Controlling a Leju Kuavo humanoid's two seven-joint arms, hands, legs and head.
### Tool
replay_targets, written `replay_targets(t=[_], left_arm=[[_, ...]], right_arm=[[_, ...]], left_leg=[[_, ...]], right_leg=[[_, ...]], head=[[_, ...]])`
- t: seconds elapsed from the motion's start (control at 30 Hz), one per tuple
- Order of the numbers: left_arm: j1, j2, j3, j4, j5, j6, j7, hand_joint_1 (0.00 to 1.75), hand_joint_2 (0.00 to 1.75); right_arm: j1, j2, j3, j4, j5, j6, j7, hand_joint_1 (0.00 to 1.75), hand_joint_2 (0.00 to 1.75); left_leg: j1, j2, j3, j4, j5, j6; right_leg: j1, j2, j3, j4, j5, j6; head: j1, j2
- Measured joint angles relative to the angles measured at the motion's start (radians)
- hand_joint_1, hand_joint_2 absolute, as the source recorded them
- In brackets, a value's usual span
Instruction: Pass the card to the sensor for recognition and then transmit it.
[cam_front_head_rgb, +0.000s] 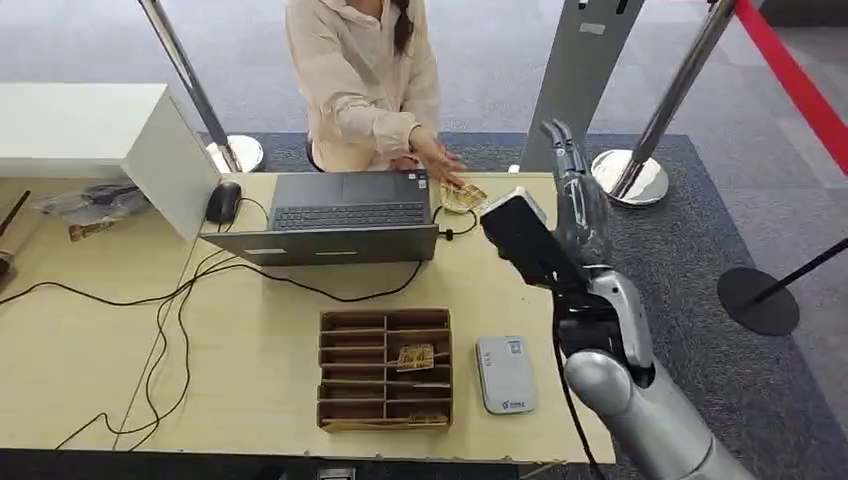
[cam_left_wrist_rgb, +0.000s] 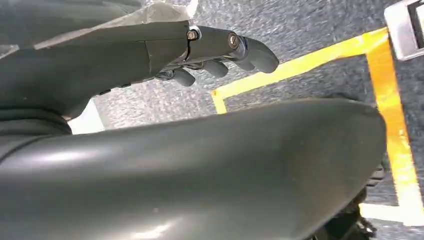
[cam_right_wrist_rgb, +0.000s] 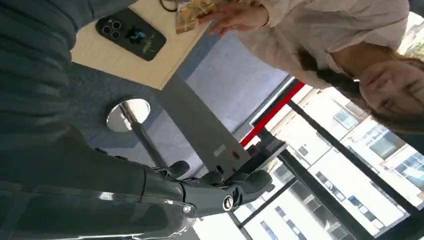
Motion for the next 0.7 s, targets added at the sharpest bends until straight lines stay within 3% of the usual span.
replay_targets(t=[0.23, 0.53, 0.63, 0.7], left_arm=[[-0.002, 0.002, 0.000, 0.000, 0.005, -0.001, 0.005, 0.00, 0.00], [-0.004, 0.007, 0.002, 0.000, 0.014, 0.006, 0.003, 0.00, 0.00], [-0.004, 0.010, 0.002, 0.000, 0.014, 0.006, 0.002, 0.00, 0.00], [-0.006, 0.014, 0.002, 0.000, 0.007, 0.002, -0.003, 0.00, 0.00]], right_arm=[[0.111, -0.065, -0.066, -0.078, 0.023, -0.003, -0.010, 0.00, 1.75], [0.238, -0.095, -0.102, -0.131, -0.022, -0.012, -0.039, 0.03, 1.75], [0.267, -0.100, -0.098, -0.140, -0.120, 0.030, -0.093, 0.05, 1.75], [0.275, -0.110, -0.089, -0.147, -0.236, 0.115, -0.154, 0.10, 1.75]], left_leg=[[0.000, 0.000, 0.000, 0.000, 0.000, 0.000], [0.000, 0.000, 0.000, 0.000, 0.000, 0.000], [0.000, 0.000, -0.001, 0.000, 0.000, 0.000], [0.000, 0.000, 0.000, 0.000, 0.000, 0.000]], right_leg=[[0.000, 0.000, 0.000, 0.000, 0.000, 0.000], [0.000, 0.000, 0.000, 0.000, 0.000, 0.000], [0.000, 0.000, 0.000, 0.000, 0.000, 0.000], [0.000, 0.000, 0.000, 0.000, 0.000, 0.000]], head=[[0.000, 0.000], [0.000, 0.000], [0.000, 0.000], [0.000, 0.000]])
